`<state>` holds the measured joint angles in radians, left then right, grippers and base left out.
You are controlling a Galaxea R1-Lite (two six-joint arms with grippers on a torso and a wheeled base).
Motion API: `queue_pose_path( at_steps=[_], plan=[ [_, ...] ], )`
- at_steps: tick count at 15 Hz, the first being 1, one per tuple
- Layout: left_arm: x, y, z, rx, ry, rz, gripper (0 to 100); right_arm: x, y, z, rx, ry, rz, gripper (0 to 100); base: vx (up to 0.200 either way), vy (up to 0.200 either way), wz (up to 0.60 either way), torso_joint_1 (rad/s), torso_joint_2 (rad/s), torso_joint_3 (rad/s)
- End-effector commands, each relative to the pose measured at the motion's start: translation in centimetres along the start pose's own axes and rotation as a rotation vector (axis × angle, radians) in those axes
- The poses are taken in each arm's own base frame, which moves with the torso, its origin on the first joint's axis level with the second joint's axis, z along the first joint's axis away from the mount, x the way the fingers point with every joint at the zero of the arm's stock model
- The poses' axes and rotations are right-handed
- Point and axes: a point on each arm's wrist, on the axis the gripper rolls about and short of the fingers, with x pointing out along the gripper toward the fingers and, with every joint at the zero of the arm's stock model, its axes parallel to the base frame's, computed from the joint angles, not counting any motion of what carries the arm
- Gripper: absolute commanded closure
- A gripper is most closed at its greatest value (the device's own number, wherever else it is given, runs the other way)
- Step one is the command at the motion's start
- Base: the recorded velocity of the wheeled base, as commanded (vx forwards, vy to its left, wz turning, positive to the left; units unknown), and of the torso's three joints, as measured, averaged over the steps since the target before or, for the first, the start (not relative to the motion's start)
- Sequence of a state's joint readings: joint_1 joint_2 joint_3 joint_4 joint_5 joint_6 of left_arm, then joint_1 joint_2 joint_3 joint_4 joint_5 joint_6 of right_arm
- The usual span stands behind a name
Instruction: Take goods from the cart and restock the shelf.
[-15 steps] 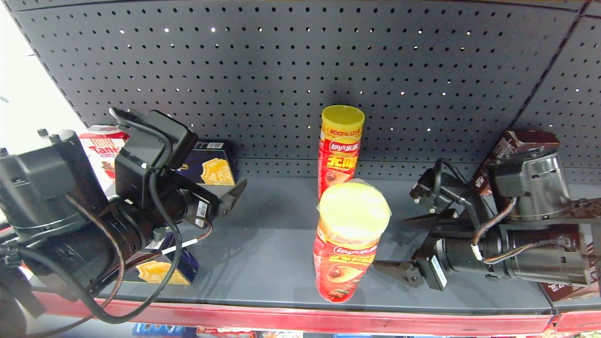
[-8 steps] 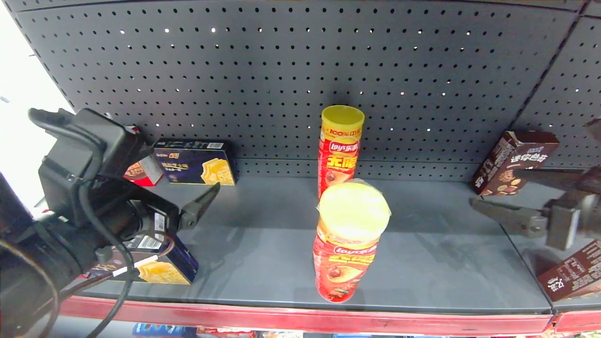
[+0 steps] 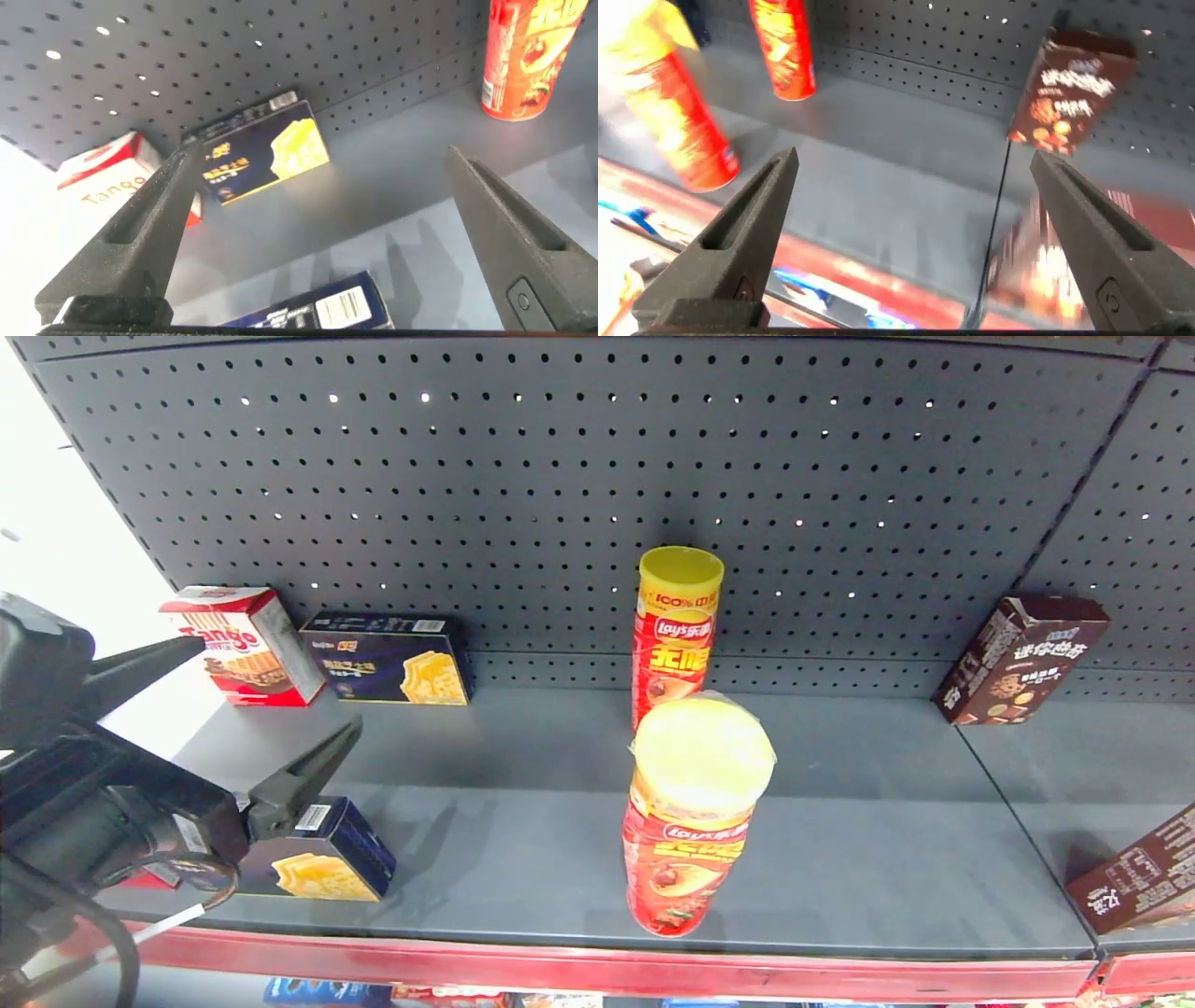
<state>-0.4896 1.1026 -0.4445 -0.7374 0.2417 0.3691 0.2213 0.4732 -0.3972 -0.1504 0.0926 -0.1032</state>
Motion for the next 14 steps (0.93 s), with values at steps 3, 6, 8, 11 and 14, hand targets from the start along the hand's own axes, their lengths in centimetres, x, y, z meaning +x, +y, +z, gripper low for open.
queue_pose_path(
  at_steps=[3, 6, 8, 11, 14],
  plan=[
    [-1.3, 0.3, -0.2, -0.004, -0.017, 0.011, 0, -5.3, 1.1, -5.8, 0.038, -0.046, -0.011, 0, 0.0, 0.0, 0.0, 0.0, 0.0, 0.0],
    [-1.5, 0.3, -0.4, -0.004, -0.014, 0.01, 0, -4.6, 1.3, -8.1, 0.046, 0.005, -0.008, 0, 0.0, 0.0, 0.0, 0.0, 0.0, 0.0],
    [-1.6, 0.4, -0.3, -0.005, -0.019, 0.015, 0, -4.2, 1.4, -9.5, 0.049, 0.02, -0.009, 0, 0.0, 0.0, 0.0, 0.0, 0.0, 0.0],
    [-2.1, 0.2, -0.9, -0.002, -0.006, 0.01, 0, -3.8, 1.5, -11.7, 0.058, 0.101, -0.041, 0, 0.0, 0.0, 0.0, 0.0, 0.0, 0.0],
    [-2.1, 0.3, -0.9, 0.001, -0.005, 0.014, 0, -4.0, 1.4, -12.6, 0.108, 0.188, -0.112, 0, 0.0, 0.0, 0.0, 0.0, 0.0, 0.0]
  ],
)
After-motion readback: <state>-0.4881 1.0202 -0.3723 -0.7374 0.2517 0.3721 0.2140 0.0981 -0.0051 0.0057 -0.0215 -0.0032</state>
